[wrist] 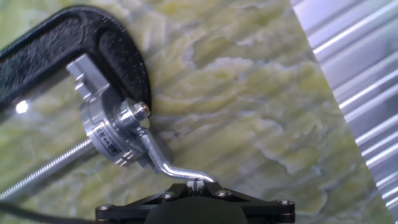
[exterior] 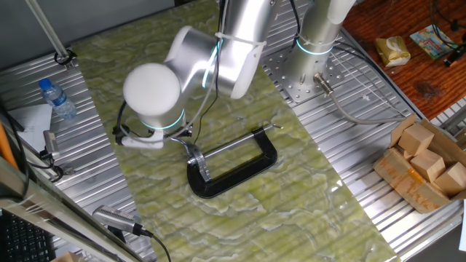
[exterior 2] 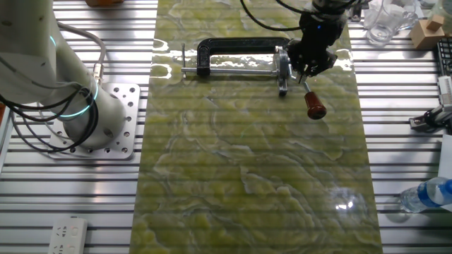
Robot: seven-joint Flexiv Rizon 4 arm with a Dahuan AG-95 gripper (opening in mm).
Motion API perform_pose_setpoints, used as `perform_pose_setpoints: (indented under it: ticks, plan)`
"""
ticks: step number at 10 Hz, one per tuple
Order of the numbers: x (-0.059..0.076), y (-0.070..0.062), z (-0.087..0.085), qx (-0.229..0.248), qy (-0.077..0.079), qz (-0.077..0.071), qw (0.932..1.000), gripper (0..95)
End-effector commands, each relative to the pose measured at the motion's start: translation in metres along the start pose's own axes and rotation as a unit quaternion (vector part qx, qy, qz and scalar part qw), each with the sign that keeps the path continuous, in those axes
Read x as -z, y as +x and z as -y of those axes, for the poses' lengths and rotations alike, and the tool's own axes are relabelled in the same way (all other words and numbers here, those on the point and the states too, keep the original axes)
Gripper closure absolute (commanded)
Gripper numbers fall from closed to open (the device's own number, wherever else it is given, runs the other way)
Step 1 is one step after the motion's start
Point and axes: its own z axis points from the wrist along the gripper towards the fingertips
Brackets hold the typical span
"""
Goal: Push down the lever
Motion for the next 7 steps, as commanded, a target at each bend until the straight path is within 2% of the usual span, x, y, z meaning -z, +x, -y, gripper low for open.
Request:
perform_pose_setpoints:
  ticks: [1, 4, 7]
  plan:
    - [0.0003, -0.0002, -0.0003, -0.018, -0.004, 0.013, 0.9997, 95.0]
    - [0.0003, -0.0002, -0.0003, -0.024, 0.000, 0.017, 0.9996, 95.0]
    - [-0.0044, -0.0022, 0.0002, -0.043, -0.005, 0.020, 0.9989, 95.0]
